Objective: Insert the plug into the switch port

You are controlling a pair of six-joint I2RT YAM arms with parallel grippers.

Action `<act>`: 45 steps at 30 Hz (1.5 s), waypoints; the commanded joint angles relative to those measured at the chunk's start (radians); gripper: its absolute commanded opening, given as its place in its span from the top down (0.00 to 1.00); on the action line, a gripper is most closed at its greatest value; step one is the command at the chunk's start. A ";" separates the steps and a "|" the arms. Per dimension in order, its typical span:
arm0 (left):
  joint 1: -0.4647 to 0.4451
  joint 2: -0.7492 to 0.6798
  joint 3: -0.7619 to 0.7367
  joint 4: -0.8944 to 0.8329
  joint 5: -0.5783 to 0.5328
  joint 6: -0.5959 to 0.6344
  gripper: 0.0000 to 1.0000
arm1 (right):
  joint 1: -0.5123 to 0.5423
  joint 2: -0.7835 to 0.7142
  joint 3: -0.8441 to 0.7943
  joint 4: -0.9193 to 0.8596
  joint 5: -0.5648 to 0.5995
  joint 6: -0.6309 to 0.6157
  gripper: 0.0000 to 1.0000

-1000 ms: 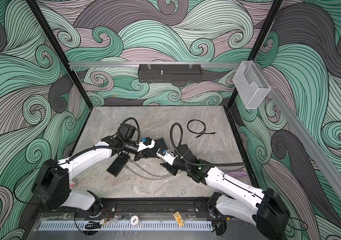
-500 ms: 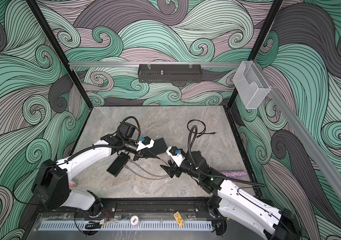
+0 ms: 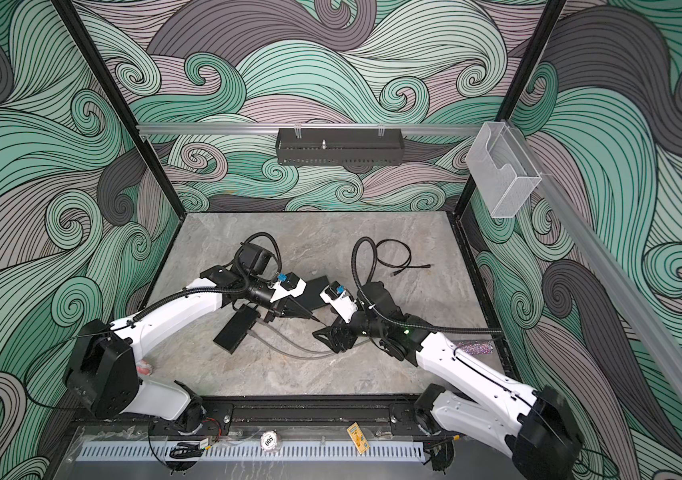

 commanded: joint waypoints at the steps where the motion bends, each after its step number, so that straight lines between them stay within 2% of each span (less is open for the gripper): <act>1: -0.010 -0.007 0.032 -0.038 0.017 0.016 0.99 | -0.002 -0.009 0.020 -0.036 -0.025 -0.029 0.01; 5: -0.015 0.001 0.036 -0.042 0.017 0.016 1.00 | -0.003 -0.075 -0.004 -0.016 0.039 -0.035 0.01; 7: -0.016 0.002 0.037 -0.044 0.016 0.016 1.00 | -0.002 -0.106 -0.026 0.018 0.017 -0.041 0.02; 8: -0.018 0.004 0.038 -0.046 0.015 0.016 1.00 | -0.003 -0.111 -0.027 0.019 -0.010 -0.054 0.07; 10: -0.021 0.009 0.041 -0.053 0.006 0.018 1.00 | -0.002 -0.101 -0.017 0.001 -0.051 -0.085 0.25; 11: -0.022 0.011 0.043 -0.060 0.002 0.022 0.99 | -0.003 -0.089 -0.010 -0.011 -0.056 -0.096 0.34; 12: -0.025 0.013 0.046 -0.068 0.001 0.026 1.00 | -0.002 -0.074 -0.003 -0.022 -0.057 -0.103 0.49; 14: -0.027 0.015 0.050 -0.082 0.001 0.036 1.00 | -0.003 -0.050 0.008 -0.029 -0.063 -0.110 0.61; 19: -0.031 0.018 0.050 -0.084 0.000 0.036 1.00 | -0.002 -0.030 0.018 -0.023 -0.061 -0.113 0.63; 23: -0.033 0.022 0.053 -0.084 -0.001 0.037 1.00 | -0.001 -0.021 0.023 -0.015 -0.056 -0.109 0.76; 24: -0.033 0.023 0.053 -0.086 -0.001 0.036 1.00 | -0.002 -0.019 0.025 -0.014 -0.055 -0.106 0.76; 34: -0.034 0.029 0.058 -0.092 -0.003 0.037 1.00 | 0.006 0.002 0.042 -0.014 -0.082 -0.110 0.73; 45: -0.038 0.039 0.061 -0.097 -0.003 0.038 1.00 | 0.013 0.007 0.046 -0.007 -0.093 -0.104 0.76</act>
